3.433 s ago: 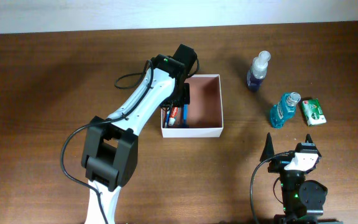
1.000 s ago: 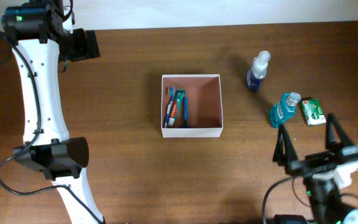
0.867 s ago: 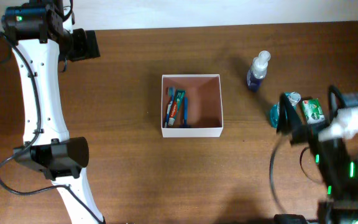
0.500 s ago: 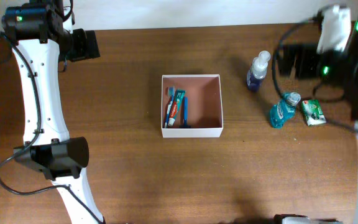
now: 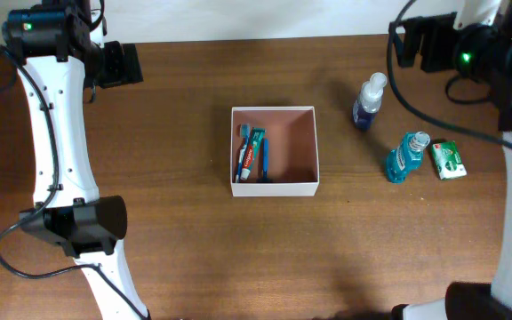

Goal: Pack container
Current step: 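Move the right gripper over the purple soap pump bottle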

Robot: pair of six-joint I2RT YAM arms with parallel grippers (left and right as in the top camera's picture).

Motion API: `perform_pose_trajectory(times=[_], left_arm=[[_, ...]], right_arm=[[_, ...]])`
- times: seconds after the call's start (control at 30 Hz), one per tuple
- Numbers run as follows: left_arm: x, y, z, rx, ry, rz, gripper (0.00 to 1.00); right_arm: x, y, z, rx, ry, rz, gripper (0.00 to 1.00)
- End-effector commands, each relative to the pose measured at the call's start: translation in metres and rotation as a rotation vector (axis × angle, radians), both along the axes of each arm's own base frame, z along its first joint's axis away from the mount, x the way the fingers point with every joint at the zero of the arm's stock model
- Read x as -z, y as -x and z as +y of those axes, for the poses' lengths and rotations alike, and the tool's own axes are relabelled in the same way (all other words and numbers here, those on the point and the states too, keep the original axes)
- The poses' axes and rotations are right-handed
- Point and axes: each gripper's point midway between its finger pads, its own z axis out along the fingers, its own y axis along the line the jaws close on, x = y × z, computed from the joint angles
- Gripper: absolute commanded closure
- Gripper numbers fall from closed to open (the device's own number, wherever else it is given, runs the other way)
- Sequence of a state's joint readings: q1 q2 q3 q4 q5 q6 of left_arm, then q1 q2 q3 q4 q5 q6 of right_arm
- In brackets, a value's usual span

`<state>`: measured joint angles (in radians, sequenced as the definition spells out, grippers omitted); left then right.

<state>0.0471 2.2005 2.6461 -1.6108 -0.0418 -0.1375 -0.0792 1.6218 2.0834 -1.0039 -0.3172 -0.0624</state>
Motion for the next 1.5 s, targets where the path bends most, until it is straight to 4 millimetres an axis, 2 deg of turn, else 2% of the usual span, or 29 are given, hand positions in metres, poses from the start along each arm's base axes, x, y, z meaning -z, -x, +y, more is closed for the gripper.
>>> perform_pose_trajectory(times=[0.0, 0.1, 0.27, 0.33, 0.4, 0.5, 0.7, 0.8, 0.93, 1.03, 1.1, 1.3, 1.47], left_arm=[[0.002, -0.002, 0.003, 0.005, -0.011, 0.003, 0.0], [0.002, -0.002, 0.003, 0.005, -0.011, 0.004, 0.0], [0.002, -0.002, 0.003, 0.005, -0.011, 0.003, 0.0], [0.002, -0.002, 0.003, 0.005, -0.011, 0.003, 0.0], [0.002, -0.002, 0.003, 0.005, -0.011, 0.003, 0.0], [0.002, -0.002, 0.003, 0.005, -0.011, 0.003, 0.0], [0.002, -0.002, 0.003, 0.005, -0.011, 0.003, 0.0], [0.002, -0.002, 0.003, 0.005, -0.011, 0.003, 0.0], [0.002, -0.002, 0.003, 0.005, -0.011, 0.003, 0.0], [0.002, -0.002, 0.003, 0.005, -0.011, 0.003, 0.0], [0.002, -0.002, 0.003, 0.005, -0.011, 0.003, 0.0], [0.002, -0.002, 0.003, 0.005, -0.011, 0.003, 0.0], [0.002, -0.002, 0.003, 0.005, -0.011, 0.003, 0.0]], right_arm=[[0.025, -0.029, -0.002, -0.014, -0.007, 0.04, 0.02], [0.061, -0.051, 0.0, 0.018, -0.102, 0.143, 0.02], [0.069, -0.066, 0.018, -0.039, -0.219, 0.158, 0.02], [0.081, -0.075, 0.014, 0.013, -0.221, 0.182, 0.01], [0.1, -0.081, 0.002, 0.142, -0.222, 0.238, 0.02], [0.133, -0.082, -0.008, 0.26, -0.158, 0.326, 0.02], [0.166, -0.08, -0.005, 0.332, -0.038, 0.405, 0.02], [0.187, -0.082, 0.001, 0.378, -0.048, 0.457, 0.02], [0.212, -0.087, 0.0, 0.486, -0.049, 0.499, 0.02], [0.22, -0.088, -0.006, 0.53, -0.033, 0.509, 0.02], [0.221, -0.087, -0.019, 0.589, -0.009, 0.502, 0.01], [0.227, -0.085, -0.029, 0.618, -0.02, 0.521, 0.02], [0.243, -0.086, -0.036, 0.613, 0.007, 0.556, 0.02]])
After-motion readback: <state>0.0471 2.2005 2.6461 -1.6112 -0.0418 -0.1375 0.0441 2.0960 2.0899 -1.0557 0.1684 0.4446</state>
